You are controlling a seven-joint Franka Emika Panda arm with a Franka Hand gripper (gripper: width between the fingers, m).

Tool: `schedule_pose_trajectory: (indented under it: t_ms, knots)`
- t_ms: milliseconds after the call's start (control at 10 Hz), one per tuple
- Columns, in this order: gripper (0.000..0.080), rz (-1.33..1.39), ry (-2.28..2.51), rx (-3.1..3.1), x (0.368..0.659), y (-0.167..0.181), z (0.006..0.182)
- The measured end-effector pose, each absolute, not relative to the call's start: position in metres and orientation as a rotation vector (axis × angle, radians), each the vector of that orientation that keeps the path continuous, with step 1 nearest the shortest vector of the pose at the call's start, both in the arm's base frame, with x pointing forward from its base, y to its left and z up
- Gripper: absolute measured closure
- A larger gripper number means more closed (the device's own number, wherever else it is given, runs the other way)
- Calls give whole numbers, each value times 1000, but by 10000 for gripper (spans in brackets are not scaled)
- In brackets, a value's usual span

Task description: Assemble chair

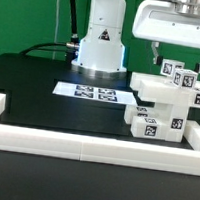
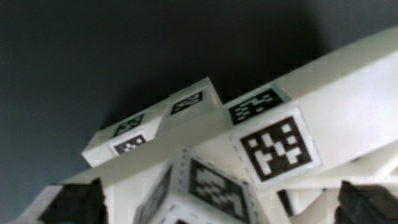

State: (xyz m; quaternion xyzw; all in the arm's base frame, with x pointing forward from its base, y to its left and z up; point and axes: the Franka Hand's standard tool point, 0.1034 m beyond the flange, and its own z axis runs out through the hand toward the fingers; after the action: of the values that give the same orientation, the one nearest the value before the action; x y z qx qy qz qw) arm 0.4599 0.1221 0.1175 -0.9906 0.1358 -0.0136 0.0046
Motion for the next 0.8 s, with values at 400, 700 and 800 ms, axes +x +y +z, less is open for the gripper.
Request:
schedule_pose_trajectory:
  t_ms: [400, 700, 800]
  knots:
    - [151, -52, -94, -3133, 463, 117, 120]
    - [151, -57, -472, -3103, 467, 110, 121]
    - [151, -60, -577, -3086, 468, 109, 122]
